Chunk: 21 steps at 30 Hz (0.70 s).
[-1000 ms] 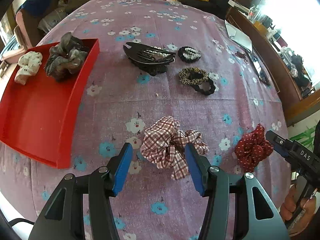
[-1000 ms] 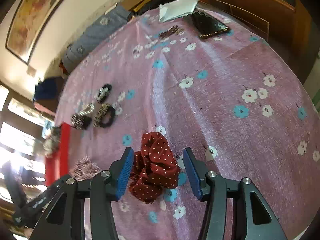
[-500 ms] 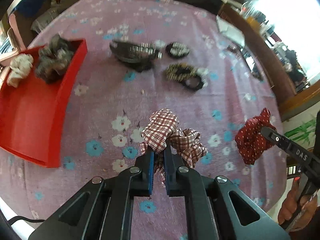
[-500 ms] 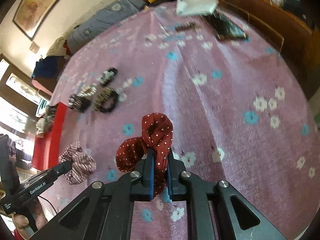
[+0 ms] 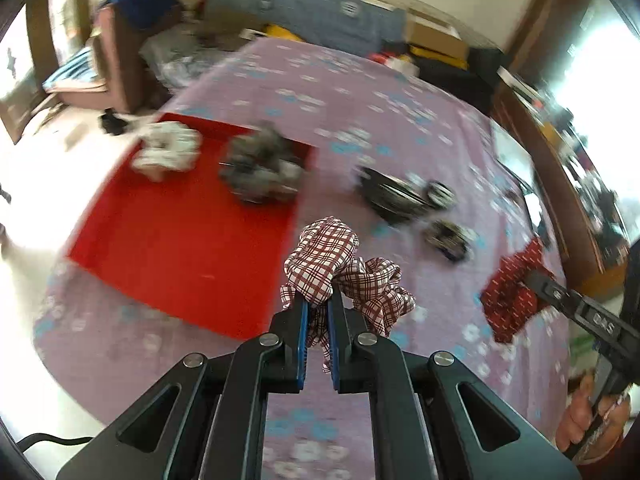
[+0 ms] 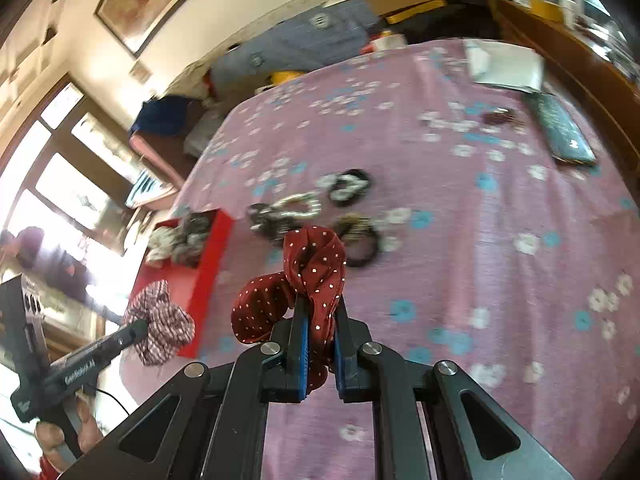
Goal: Organize jewelry
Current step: 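Carry both scrunchies over the red tray and open both tools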
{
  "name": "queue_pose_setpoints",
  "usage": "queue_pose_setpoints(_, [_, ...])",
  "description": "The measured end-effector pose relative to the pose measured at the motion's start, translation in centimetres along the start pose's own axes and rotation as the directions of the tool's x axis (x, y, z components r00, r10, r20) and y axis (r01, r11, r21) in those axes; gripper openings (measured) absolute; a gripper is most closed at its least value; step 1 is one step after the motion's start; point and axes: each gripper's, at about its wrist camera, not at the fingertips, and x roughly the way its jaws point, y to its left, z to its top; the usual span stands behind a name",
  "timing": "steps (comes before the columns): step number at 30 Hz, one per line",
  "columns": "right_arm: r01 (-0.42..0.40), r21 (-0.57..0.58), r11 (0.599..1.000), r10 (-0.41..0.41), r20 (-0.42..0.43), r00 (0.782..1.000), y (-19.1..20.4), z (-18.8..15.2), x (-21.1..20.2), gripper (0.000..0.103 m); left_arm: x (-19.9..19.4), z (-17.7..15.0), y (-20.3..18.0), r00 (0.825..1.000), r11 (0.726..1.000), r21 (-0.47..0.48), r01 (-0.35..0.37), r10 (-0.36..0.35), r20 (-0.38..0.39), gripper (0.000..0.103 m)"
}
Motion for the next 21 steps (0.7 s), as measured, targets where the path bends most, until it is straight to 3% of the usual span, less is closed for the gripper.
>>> queue_pose_setpoints(10, [-0.127, -0.103, 0.987, 0.119, -0.081, 0.990, 8.8, 2.1, 4.5, 0.011, -0.1, 1.5, 13.7, 0.986, 0.963, -0.211, -0.166, 0.166, -0.019, 0.008])
queue_pose_setpoints(15, [-0.155, -0.152, 0.976, 0.135, -0.137, 0.981, 13.4, 2.1, 7.6, 0.011, 2.1, 1.9, 17.9, 0.977, 0.950, -0.232, -0.210, 0.196, -0.083, 0.008])
queue_pose_setpoints(21, [-0.177, -0.187, 0.966, 0.133, -0.223, 0.966, 17.8, 0.5, 12.3, 0.012, 4.4, 3.1, 19.2, 0.972, 0.956, -0.193, -0.219, 0.199, -0.122, 0.008])
